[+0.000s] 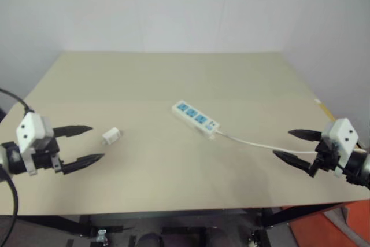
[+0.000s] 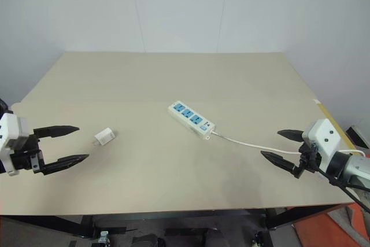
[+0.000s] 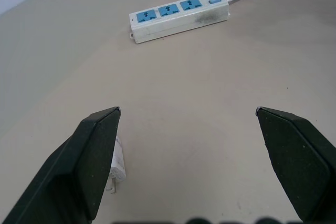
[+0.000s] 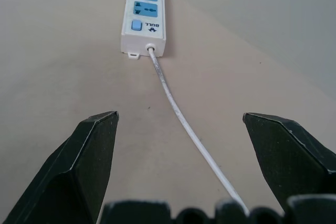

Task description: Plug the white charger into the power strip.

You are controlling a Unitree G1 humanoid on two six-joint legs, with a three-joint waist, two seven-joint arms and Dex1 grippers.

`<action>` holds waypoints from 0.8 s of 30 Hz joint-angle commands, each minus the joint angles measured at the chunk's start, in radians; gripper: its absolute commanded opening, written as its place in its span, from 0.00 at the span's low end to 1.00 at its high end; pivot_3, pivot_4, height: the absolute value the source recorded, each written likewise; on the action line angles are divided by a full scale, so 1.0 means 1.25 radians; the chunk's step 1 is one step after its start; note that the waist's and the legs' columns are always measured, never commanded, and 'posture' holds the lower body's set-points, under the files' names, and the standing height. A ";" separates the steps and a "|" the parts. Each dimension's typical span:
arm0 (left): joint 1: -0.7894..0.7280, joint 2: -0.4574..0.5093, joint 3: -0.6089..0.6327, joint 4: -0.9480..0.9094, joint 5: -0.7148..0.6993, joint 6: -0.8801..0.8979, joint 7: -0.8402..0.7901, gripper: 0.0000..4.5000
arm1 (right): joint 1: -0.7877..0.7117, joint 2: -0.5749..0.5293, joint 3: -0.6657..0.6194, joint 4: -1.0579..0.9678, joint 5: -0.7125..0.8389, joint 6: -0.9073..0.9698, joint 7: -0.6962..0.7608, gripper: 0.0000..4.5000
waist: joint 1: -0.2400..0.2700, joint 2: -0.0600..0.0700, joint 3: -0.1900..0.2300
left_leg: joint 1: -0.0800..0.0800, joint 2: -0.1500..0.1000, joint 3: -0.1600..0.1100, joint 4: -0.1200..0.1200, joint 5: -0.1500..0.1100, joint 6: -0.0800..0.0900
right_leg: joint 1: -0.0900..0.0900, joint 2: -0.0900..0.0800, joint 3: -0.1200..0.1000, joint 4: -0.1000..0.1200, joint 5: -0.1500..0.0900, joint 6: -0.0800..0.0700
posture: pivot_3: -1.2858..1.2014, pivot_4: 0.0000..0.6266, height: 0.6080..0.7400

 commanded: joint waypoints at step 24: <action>-0.048 0.009 -0.053 0.009 0.002 -0.029 0.010 1.00 | -0.344 0.184 0.311 0.281 -0.157 -0.089 -0.046 0.99 | -0.004 0.000 0.000 | 0.000 0.000 0.001 0.000 0.000 0.000 | -0.001 0.001 0.001 0.000 0.003 -0.005 | 0.52 0.24 1.00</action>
